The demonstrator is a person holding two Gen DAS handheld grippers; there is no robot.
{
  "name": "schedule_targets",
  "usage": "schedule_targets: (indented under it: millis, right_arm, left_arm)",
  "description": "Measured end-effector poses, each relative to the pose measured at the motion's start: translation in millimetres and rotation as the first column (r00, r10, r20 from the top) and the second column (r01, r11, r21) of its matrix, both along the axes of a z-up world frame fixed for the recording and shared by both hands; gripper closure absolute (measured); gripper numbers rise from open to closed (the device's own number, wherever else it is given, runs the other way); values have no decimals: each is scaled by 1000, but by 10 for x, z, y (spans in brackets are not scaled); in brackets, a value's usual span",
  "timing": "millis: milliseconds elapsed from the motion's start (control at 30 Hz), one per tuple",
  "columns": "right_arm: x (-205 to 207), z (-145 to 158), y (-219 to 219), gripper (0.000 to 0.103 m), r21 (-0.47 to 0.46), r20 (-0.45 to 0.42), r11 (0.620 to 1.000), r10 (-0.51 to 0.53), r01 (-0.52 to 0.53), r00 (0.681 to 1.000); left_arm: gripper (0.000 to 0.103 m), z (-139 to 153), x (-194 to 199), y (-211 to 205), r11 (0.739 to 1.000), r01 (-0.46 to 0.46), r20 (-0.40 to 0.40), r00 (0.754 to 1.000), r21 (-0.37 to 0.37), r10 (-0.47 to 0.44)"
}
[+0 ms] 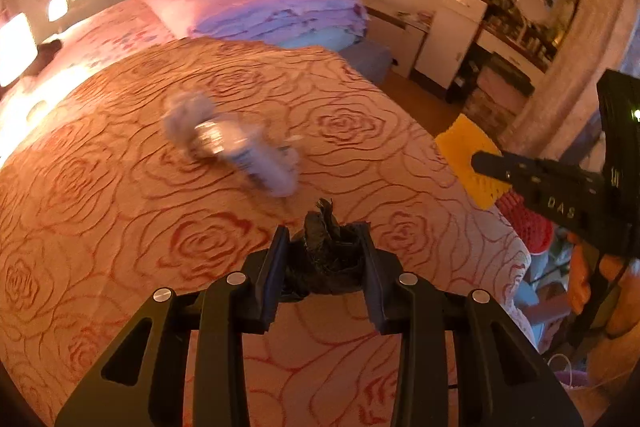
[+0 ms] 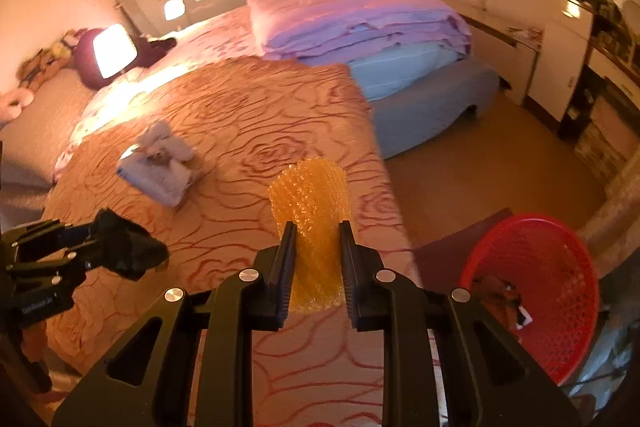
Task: Collect trash
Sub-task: 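Carry the black bag and yellow foam net over the red wastebasket with both tools, then open both tools to drop the black bag and foam net into the basket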
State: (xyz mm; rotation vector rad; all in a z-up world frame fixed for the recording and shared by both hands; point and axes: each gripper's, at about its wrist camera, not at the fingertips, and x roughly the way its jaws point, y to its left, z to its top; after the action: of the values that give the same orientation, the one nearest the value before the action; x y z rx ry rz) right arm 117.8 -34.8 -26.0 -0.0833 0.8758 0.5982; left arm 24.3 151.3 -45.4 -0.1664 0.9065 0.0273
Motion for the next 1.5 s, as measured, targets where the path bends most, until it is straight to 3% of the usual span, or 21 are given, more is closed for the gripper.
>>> schedule_targets:
  millis: [400, 800, 1267, 1500]
  right_arm:
    - [192, -34, -716, 82, -1, -10, 979, -202, 202, 979]
    - [257, -111, -1205, 82, -12, -14, 944, -331, 331, 943]
    - [275, -242, -1701, 82, -14, -43, 890, -456, 456, 889]
    - [327, -373, -1941, 81, 4, -105, 863, -502, 505, 859]
  left_arm:
    - [70, 9, 436, -518, 985, 172, 6, 985, 29, -172]
    - [70, -2, 682, -975, 959, 281, -1, 960, 31, -281]
    - [70, -72, 1109, -1806, 886, 462, -20, 887, 36, -461]
    - [70, -259, 1309, -2196, 848, 530, -49, 848, 18, -528]
